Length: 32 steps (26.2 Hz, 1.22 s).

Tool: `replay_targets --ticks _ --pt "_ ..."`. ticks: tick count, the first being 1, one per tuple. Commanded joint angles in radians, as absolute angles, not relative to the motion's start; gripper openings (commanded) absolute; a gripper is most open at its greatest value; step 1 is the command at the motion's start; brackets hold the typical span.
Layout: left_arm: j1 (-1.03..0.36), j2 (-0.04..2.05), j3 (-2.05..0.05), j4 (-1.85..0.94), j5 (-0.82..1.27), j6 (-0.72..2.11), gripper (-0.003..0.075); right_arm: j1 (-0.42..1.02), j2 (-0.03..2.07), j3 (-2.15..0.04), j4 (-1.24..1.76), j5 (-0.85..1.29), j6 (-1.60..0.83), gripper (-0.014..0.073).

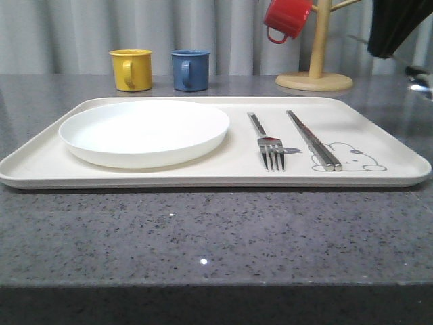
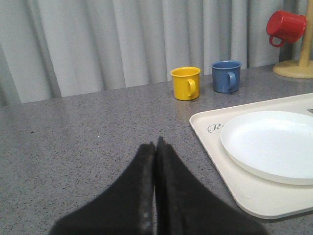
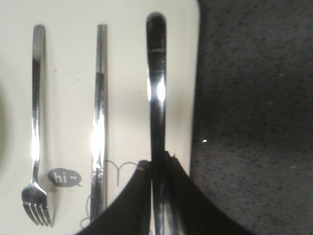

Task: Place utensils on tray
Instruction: 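Lift the spoon and carry it over the tray beside the chopsticks, then lower the spoon onto the tray and open the right gripper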

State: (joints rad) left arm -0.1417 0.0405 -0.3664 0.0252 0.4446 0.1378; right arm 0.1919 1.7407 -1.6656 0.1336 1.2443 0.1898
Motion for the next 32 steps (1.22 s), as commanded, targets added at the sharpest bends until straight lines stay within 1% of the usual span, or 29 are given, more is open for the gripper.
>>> replay_targets --ticks 1,12,24,28,32 --pt "-0.144 0.053 -0.392 0.017 0.367 0.128 -0.0018 0.214 1.743 -1.69 0.132 1.314 0.233 0.0066" --pt "-0.144 0.053 -0.392 0.017 0.367 0.128 -0.0018 0.216 1.845 -1.69 0.132 1.292 0.277 0.0067" --pt "-0.144 0.053 -0.392 0.017 0.367 0.128 -0.0018 0.216 1.875 -1.69 0.131 1.272 0.277 0.0072" --pt "-0.144 0.053 -0.392 0.017 0.367 0.128 -0.0018 0.216 1.877 -1.69 0.131 1.272 0.277 0.0124" --pt "-0.144 0.053 -0.392 0.017 0.367 0.128 -0.0018 0.216 1.877 -1.69 0.131 1.27 0.277 0.0229"
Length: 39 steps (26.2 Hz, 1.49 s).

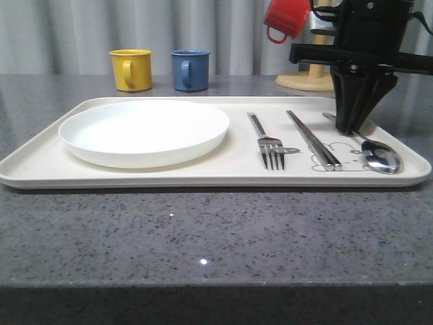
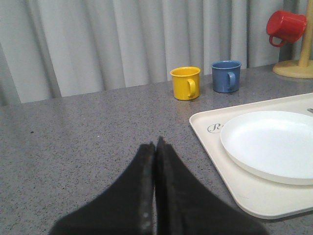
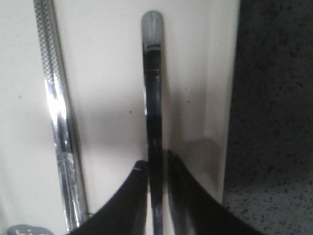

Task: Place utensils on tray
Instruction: 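Lower the spoon onto the tray and open the right gripper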

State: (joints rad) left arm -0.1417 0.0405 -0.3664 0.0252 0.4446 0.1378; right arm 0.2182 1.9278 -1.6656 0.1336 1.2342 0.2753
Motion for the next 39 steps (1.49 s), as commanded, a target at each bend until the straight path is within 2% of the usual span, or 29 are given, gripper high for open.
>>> replay_targets --ticks 1,5,17,22,27,32,39 --pt "-0.144 0.053 -0.392 0.017 0.367 0.128 -0.0018 0.216 1.877 -1.69 0.131 1.27 0.277 0.0242" --pt "-0.144 0.053 -0.392 0.017 0.367 0.128 -0.0018 0.216 1.869 -1.691 0.131 1.27 0.277 0.0302" --pt "-0.144 0.053 -0.392 0.017 0.367 0.128 -0.0018 0.216 1.709 -1.7 0.123 1.297 0.201 0.0293" --pt "-0.144 0.053 -0.392 0.017 0.367 0.128 -0.0018 0.216 1.602 -1.7 0.107 1.302 0.146 0.0206" --pt "-0.144 0.053 -0.392 0.017 0.367 0.128 -0.0018 0.216 1.508 -1.699 0.092 1.3 0.088 0.0059" --pt "-0.144 0.053 -0.392 0.017 0.367 0.128 -0.0018 0.216 1.414 -1.646 0.077 1.261 0.057 -0.0043" --pt "-0.144 0.053 -0.392 0.017 0.367 0.128 -0.0018 0.216 1.212 -1.435 0.028 1.083 0.056 -0.0069"
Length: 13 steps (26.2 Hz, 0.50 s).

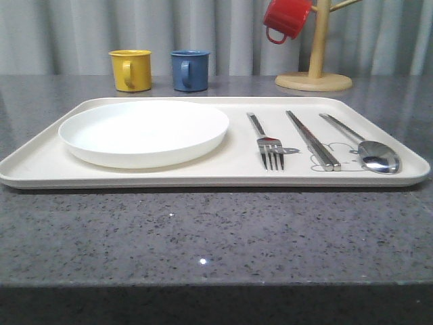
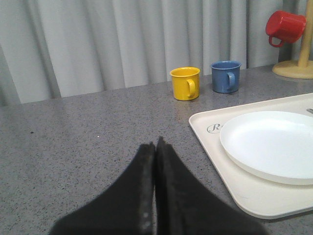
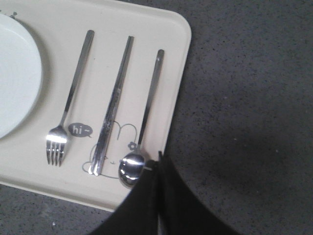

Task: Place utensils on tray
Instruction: 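Lower the spoon onto the tray and open the right gripper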

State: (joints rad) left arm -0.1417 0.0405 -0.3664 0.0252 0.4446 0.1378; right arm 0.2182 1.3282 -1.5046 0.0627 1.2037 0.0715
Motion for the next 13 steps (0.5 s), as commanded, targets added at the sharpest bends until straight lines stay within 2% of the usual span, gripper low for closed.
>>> replay_targets --ticks 1,13 --pt "-0.144 0.053 -0.392 0.017 0.367 0.128 -0.0018 0.216 1.175 -1.392 0.014 1.047 0.056 -0.0069" --pt "-0.144 0.053 -0.392 0.017 0.367 0.128 -0.0018 0.216 0.773 -0.906 -0.074 0.665 0.056 -0.0069"
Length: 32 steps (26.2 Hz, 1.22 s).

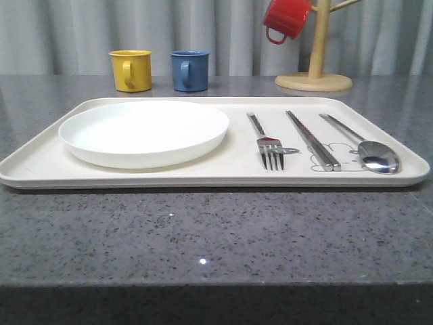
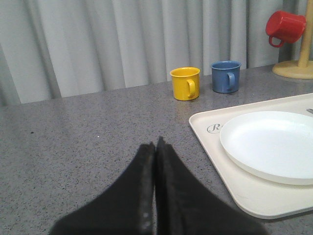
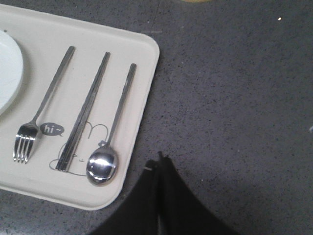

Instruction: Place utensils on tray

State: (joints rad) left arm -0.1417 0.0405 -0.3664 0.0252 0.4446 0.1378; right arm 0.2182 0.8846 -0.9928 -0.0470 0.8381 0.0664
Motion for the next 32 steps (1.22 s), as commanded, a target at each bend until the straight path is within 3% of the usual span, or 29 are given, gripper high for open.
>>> replay_targets --ticks 1,18,32 --pt "-0.144 0.053 -0.392 0.017 0.367 0.128 -0.0018 0.216 0.754 -0.874 -0.074 0.641 0.056 -0.0069" --pt "-0.144 0.053 -0.392 0.017 0.367 0.128 -0.0018 0.216 0.263 -0.437 -0.073 0.338 0.056 -0.0069" --pt "-0.144 0.053 -0.392 0.017 0.367 0.128 -0.0018 0.216 0.204 -0.413 -0.069 0.353 0.057 -0.0069"
